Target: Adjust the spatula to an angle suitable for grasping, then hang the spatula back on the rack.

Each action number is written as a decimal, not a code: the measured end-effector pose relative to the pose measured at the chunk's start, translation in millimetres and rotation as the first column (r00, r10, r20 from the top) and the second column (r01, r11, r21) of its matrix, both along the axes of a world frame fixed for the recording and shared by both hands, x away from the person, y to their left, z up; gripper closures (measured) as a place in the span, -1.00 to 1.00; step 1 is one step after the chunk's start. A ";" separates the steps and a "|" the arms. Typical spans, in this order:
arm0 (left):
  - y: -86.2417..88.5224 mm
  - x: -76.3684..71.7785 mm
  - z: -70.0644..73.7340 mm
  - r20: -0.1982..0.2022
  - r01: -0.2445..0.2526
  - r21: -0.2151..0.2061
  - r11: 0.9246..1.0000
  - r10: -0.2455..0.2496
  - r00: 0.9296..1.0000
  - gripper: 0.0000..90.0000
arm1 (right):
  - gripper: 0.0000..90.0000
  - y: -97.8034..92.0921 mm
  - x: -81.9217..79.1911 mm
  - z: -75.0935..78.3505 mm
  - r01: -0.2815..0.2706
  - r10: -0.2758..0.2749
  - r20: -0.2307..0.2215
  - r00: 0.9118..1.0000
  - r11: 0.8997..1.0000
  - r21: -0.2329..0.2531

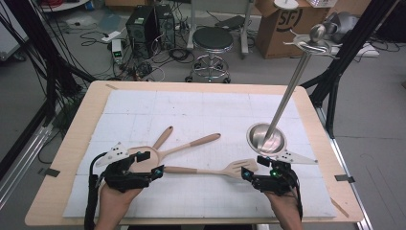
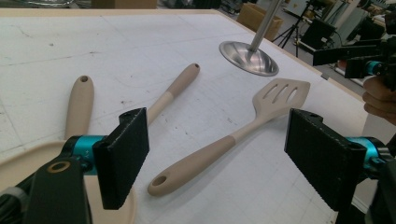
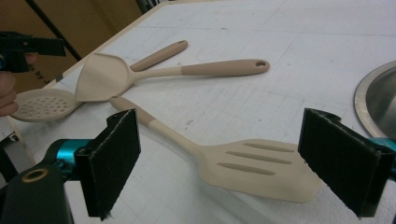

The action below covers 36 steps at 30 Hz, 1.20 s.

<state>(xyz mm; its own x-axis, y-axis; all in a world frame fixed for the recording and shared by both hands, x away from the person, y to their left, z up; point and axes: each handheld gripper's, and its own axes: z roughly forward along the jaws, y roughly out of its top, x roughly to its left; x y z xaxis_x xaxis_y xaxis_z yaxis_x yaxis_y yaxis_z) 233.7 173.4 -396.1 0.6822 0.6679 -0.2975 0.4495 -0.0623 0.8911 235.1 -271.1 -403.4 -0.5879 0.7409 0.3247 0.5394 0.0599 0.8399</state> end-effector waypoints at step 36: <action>-22.7 26.5 9.0 -0.011 0.038 0.029 0.999 -0.037 0.999 -0.49 | -0.72 -5.8 -1.2 2.0 0.018 -0.019 0.014 1.000 0.998 0.063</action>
<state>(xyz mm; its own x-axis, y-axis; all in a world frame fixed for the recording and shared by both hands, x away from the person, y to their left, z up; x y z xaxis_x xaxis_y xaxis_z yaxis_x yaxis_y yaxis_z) 260.2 150.7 -387.1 0.7041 0.6505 -0.2848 0.4552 -0.1056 0.8841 233.9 -276.9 -401.4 -0.5789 0.7303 0.3626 0.5279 -0.0032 0.8493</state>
